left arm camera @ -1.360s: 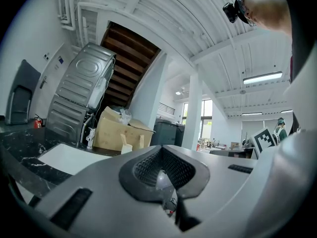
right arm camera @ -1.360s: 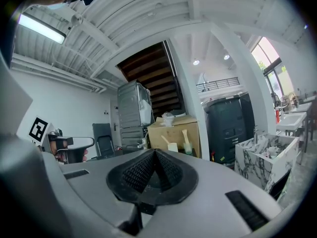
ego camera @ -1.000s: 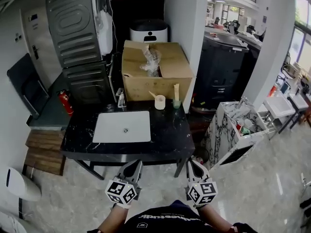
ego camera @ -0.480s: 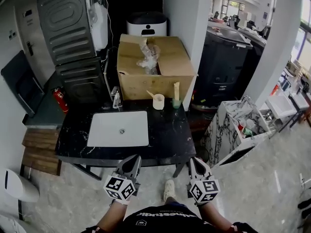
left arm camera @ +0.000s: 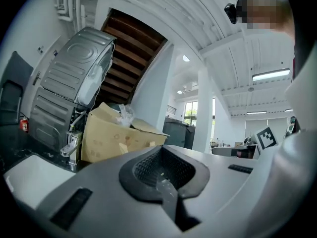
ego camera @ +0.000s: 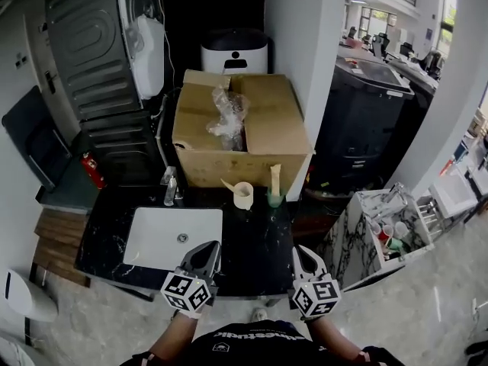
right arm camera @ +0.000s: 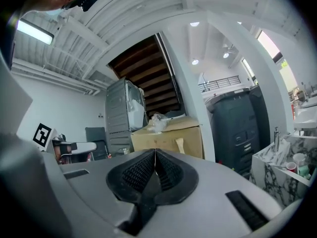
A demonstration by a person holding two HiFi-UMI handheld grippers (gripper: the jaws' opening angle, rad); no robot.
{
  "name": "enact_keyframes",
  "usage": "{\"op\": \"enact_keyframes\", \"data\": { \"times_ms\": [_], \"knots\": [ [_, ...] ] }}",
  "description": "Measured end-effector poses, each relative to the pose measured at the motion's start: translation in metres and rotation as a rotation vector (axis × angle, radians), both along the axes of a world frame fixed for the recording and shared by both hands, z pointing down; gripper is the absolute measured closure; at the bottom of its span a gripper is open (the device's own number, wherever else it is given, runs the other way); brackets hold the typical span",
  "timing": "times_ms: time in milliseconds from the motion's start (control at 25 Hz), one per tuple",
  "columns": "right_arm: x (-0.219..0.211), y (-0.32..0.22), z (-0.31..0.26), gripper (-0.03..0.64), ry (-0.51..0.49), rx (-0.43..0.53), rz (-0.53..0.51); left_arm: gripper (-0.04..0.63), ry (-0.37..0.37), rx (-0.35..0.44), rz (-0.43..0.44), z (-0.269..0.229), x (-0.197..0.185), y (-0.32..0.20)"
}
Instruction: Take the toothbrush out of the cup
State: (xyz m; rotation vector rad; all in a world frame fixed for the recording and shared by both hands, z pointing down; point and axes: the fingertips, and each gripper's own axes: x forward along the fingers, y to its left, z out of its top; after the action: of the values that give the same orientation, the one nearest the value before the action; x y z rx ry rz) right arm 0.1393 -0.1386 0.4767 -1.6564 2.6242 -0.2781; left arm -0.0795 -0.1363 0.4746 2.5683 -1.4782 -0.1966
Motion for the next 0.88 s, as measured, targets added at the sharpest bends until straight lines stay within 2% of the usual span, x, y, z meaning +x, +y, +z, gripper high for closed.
{"op": "enact_keyframes", "data": {
  "times_ms": [240,440,720,880],
  "knots": [
    [0.002,-0.056,-0.004,0.578,-0.002,0.003,-0.071,0.58,-0.034,0.016,-0.032,-0.011,0.019,-0.056],
    [-0.001,-0.082,0.003,0.578,-0.014,-0.019,-0.079,0.58,-0.043,-0.011,-0.034,-0.006,0.017,-0.079],
    [-0.02,-0.097,0.011,0.574,0.019,-0.013,-0.06,0.58,-0.041,-0.028,-0.005,-0.001,0.005,-0.098],
    [-0.026,-0.105,0.016,0.469,0.007,-0.031,-0.039,0.58,-0.033,-0.025,0.007,-0.001,-0.003,-0.104]
  ]
}}
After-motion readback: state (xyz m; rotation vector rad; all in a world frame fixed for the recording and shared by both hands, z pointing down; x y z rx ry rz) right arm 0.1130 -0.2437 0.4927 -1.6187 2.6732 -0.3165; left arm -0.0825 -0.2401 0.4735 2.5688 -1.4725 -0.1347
